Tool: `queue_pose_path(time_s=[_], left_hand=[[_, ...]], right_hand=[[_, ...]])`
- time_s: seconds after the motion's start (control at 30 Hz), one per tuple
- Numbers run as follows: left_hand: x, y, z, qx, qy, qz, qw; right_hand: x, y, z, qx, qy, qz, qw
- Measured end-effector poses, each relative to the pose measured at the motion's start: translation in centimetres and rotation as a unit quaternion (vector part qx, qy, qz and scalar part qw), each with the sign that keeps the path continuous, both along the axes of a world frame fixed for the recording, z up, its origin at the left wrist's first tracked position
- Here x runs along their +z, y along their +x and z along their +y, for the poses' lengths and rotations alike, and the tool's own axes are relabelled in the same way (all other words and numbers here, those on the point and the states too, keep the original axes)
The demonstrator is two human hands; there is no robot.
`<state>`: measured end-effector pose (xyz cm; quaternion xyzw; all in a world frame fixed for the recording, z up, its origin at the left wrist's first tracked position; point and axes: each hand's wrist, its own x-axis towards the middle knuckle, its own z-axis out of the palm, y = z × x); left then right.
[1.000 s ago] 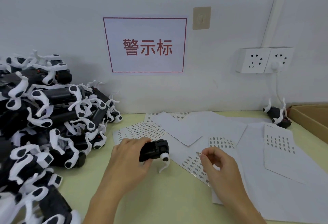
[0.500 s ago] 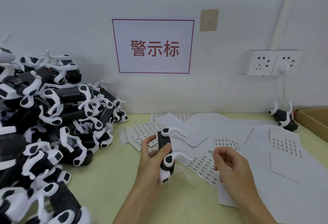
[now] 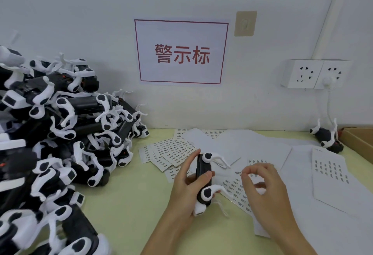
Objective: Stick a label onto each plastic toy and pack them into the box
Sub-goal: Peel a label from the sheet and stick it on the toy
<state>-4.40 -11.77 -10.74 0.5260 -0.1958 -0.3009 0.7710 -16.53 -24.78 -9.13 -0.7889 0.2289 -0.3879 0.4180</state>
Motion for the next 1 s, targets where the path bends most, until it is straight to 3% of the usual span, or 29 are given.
queue_pose_path(time_s=[0.3, 0.63, 1.0], left_hand=[[-0.3, 0.5, -0.1, -0.019, -0.013, 0.008, 1.0], [-0.7, 1.1, -0.2, -0.077, -0.021, -0.016, 0.997], [-0.7, 0.8, -0.5, -0.066, 0.009, -0.032, 0.997]], right_hand=[[2.6, 3.2, 0.1, 0.113, -0.043, 0.108, 0.987], [0.9, 3.9, 1.1, 0.117, -0.021, 0.07, 0.99], [0.8, 3.7, 0.7, 0.083, -0.133, 0.081, 0.984]])
